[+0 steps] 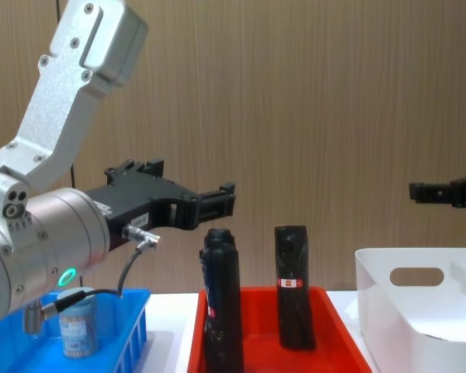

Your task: Pick the cotton swabs from the blue box and place them into the white box.

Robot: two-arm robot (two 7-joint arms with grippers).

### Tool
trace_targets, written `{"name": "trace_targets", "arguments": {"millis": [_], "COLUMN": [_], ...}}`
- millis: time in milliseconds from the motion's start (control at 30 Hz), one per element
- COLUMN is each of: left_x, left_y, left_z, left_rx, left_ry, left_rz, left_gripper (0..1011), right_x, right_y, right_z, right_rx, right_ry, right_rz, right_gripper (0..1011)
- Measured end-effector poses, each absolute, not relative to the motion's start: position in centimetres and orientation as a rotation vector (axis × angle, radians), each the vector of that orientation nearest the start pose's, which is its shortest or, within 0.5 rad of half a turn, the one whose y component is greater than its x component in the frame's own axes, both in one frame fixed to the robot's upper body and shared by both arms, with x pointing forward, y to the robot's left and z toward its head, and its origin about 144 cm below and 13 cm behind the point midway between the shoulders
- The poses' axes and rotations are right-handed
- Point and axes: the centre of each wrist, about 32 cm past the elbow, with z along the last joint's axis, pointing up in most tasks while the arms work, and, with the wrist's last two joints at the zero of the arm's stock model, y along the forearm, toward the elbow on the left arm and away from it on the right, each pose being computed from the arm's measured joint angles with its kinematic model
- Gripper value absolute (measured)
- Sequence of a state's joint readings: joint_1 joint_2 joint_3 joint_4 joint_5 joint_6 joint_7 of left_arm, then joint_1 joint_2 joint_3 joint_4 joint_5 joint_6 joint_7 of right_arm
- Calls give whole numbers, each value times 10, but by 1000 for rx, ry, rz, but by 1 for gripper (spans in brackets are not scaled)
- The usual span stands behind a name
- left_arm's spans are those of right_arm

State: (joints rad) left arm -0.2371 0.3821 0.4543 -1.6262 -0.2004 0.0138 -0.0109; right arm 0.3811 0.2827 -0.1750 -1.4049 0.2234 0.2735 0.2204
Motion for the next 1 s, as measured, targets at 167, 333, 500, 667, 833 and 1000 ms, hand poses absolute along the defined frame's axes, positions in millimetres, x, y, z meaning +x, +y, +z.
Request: {"name": "trace_targets", "arguments": {"millis": [167,333,500,667,833,1000], "left_x": [492,492,492,492,492,492], "left_y": [198,198,198,198,198,198], "left_z": [1204,1204,1204,1204,1204,1204], "left_rx": [61,61,61,61,61,61], "left_ry": [-268,-268,-268,-268,-268,-268], "left_rz": [1124,1124,1124,1124,1124,1124], "left_gripper": [1004,1004,1004,1004,1004,1004], "right_x": [546,534,519,506,493,478], "right_y": [-268,-264,-260,-256,-252,-247], "right_z": [1222,1216,1210,1205,1200,1196], "right_rx": [-140,-123,-102,-82,-61,-35], "right_ry": [-8,-22,-36,-46,-55,-64], "right_rz": [-1249,-1247,-1244,-1241,-1238,-1235], "right_gripper": [1001,1001,1001,1001,1001,1001]}}
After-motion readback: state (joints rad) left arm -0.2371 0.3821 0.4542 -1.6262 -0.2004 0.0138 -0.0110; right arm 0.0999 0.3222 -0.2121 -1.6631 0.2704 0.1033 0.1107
